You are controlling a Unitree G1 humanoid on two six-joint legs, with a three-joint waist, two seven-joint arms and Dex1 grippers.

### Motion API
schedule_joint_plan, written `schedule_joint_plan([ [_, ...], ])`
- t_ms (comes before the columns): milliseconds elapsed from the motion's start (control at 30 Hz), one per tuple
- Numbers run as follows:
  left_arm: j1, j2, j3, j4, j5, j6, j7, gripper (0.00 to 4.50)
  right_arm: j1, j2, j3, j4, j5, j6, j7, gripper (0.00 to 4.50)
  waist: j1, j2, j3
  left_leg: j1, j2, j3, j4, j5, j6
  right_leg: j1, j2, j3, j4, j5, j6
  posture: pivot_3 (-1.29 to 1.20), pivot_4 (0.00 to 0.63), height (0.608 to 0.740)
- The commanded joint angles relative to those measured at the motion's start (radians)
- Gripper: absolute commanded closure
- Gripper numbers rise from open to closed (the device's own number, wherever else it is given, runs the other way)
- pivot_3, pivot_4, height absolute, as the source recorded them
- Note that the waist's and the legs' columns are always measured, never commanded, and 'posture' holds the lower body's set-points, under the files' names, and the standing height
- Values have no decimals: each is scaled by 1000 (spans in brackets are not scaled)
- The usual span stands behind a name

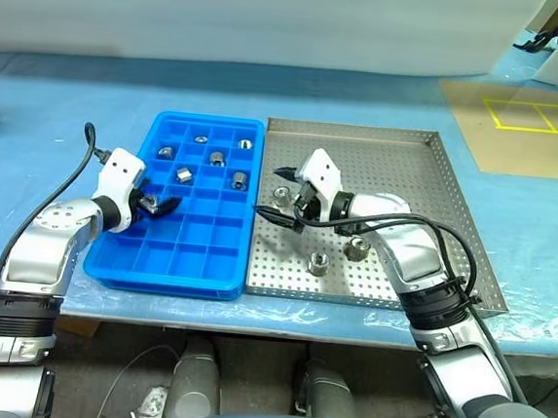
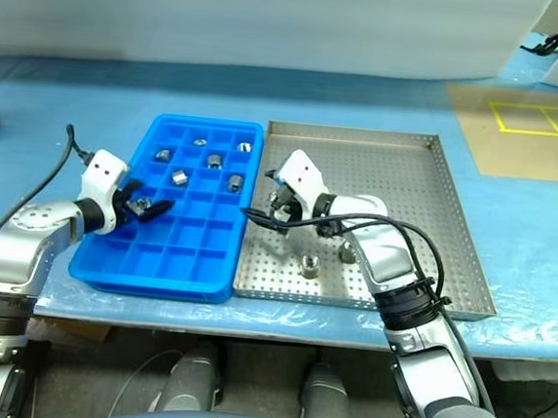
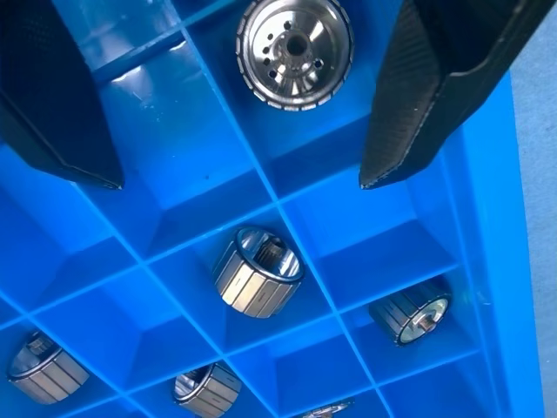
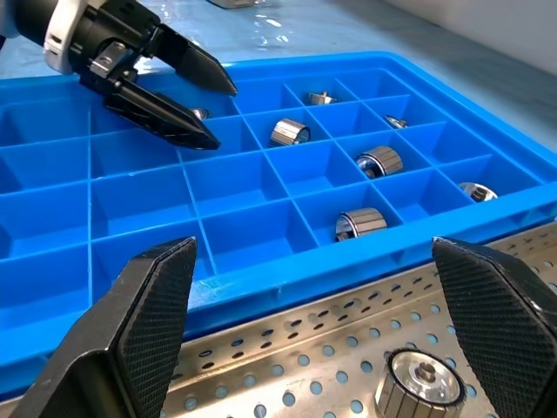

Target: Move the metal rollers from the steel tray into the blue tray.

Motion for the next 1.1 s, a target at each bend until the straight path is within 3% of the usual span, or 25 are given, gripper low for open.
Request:
schedule_joint_plan([
  [33, -20, 35, -2, -15, -12, -3, -27, 126, 1, -3, -21, -53, 1, -6, -9, 0, 1, 0, 0, 0, 0, 0, 0, 0, 0, 0, 0, 0, 0, 0, 0, 33, 150, 740],
  [233, -118, 28, -31, -107, -128, 17, -153, 126, 3, -27, -50, -54, 1, -6, -25, 0, 6, 0, 0, -2, 0, 0, 0, 0, 0, 0, 0, -1, -1, 0, 0, -18, 150, 740],
  [333, -222, -1, -87, -63, -150, 12, -204, 126, 11, -54, -84, -63, 0, 1, -46, 0, 7, -1, 0, -3, -1, 0, 1, 0, 0, 0, -1, -1, -1, 0, 0, -52, 150, 740],
  [467, -382, -80, -212, 93, -103, -67, -273, 126, 54, -102, -138, -105, -1, 26, -80, 0, -1, -1, 0, -2, -1, 1, 3, 0, 1, 1, 0, 1, 0, 0, 0, -128, 150, 740],
  [600, -448, -127, -349, 161, -75, -143, -412, 126, 97, -148, -203, -163, 5, 63, -114, 0, -29, 0, 0, -2, -1, 1, 2, 0, 1, 0, 0, 1, 0, 1, 1, -231, 150, 740],
  [733, -486, -173, -515, 293, 39, -298, -528, 126, 179, -216, -293, -284, 17, 127, -150, 0, -51, 0, 0, -2, -1, 1, 2, 0, 2, 0, 0, 2, 0, 2, 4, -320, 150, 740],
  [1100, -566, -358, -611, 537, 141, -405, -602, 126, 436, -225, -393, -584, 27, 291, -290, 0, -116, 0, 0, 4, -1, 5, 6, -3, 6, 5, 0, 7, -3, 1, 1, -518, 150, 740],
])
